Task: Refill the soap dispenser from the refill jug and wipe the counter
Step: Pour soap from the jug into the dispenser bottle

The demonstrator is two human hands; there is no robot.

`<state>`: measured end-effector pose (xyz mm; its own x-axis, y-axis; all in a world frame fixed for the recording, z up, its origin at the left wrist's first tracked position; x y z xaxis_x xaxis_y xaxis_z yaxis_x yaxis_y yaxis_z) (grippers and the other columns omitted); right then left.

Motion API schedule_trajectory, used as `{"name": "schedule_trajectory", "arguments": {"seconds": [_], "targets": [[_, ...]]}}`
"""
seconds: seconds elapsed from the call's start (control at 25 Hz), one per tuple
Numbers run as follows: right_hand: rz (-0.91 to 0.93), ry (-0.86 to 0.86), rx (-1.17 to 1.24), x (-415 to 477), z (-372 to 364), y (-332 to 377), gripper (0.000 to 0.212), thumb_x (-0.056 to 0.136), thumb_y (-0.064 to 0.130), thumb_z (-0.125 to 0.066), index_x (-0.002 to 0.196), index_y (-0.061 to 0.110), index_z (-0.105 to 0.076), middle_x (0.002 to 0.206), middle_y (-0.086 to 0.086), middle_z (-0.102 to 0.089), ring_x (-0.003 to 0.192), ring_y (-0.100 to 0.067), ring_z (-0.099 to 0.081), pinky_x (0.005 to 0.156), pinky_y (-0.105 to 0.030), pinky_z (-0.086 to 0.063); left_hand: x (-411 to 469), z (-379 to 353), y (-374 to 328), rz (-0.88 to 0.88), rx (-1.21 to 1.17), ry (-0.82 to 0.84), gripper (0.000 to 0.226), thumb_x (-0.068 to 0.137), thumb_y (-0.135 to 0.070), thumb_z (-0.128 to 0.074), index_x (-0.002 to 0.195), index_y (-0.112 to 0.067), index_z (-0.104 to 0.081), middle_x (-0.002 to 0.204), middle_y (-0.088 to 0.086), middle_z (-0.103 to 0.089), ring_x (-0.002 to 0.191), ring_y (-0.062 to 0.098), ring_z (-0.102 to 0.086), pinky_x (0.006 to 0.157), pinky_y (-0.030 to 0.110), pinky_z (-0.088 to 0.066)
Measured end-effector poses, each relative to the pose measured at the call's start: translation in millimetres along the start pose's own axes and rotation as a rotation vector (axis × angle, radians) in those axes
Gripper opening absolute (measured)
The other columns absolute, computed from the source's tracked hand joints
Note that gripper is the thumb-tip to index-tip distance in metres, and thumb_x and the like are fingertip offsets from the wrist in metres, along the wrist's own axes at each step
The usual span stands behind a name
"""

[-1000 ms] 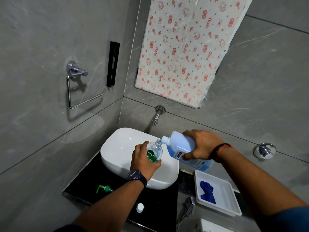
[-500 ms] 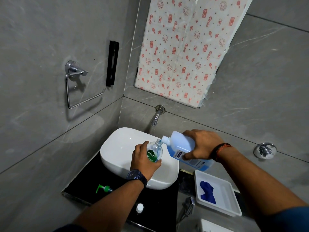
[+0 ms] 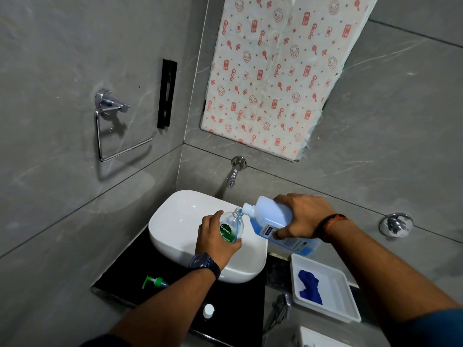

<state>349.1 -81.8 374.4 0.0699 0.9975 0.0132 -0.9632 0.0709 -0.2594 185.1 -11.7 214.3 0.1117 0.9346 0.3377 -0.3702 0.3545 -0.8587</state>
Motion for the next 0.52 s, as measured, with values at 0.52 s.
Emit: {"name": "schedule_trajectory", "arguments": {"seconds": [0.52], "targets": [[0.006,0.011,-0.011,-0.2,-0.7,2.7,0.09,0.047,0.082,-0.053,0.124,0.037,-0.044,0.105,0.006,-0.062,0.081,-0.015,-0.052,0.068,-0.03,-0.042,-0.3,0.4,3.2,0.003,0.008,0.02,0.085,0.052,-0.031,-0.084,0.128,-0.021,-0.046,0.121,0.005,-0.049,0.108,0.024,-0.051,0.089,0.03,-0.045]]}}
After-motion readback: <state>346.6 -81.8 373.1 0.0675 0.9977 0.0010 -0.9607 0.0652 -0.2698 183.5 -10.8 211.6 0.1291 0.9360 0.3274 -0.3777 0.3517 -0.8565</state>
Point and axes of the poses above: each hand's wrist, its own x-axis towards the middle knuckle, its own z-axis out of the back of the hand, y = z × x, the point moved 6 cm from there along x, towards the middle knuckle
